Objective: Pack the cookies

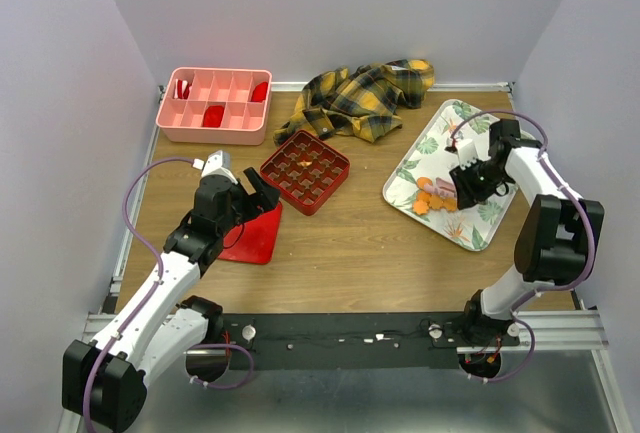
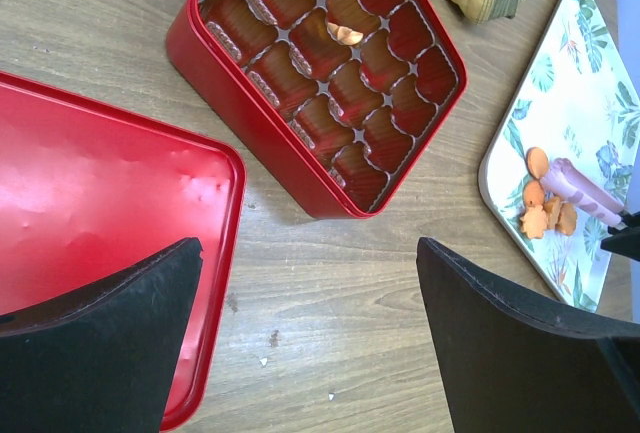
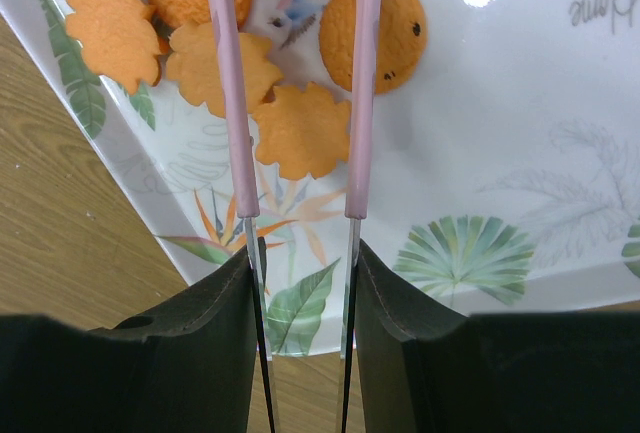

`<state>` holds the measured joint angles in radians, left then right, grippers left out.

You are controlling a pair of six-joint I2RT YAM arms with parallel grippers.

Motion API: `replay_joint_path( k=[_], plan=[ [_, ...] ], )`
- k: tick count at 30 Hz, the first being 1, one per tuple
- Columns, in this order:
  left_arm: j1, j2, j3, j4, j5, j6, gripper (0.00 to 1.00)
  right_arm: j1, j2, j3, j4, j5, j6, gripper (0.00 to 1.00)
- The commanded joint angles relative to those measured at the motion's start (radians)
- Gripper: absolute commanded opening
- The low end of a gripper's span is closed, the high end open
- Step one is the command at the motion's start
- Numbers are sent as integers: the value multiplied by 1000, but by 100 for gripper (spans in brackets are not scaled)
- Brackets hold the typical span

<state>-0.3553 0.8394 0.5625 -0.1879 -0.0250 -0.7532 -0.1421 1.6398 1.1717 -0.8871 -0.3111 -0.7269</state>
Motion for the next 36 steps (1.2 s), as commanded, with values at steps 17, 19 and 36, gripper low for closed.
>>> replay_joint_path(
  k=[17, 19, 36],
  plan=[
    [6, 10, -4, 24, 13, 5, 99, 85, 77, 88, 28, 99, -8, 49],
    [6, 12, -4, 25, 13, 5, 99, 91, 74, 79, 28, 109, -11, 49],
    [7, 43, 2, 48, 23, 9, 99, 101, 29, 14, 60, 204, -23, 49]
  ],
)
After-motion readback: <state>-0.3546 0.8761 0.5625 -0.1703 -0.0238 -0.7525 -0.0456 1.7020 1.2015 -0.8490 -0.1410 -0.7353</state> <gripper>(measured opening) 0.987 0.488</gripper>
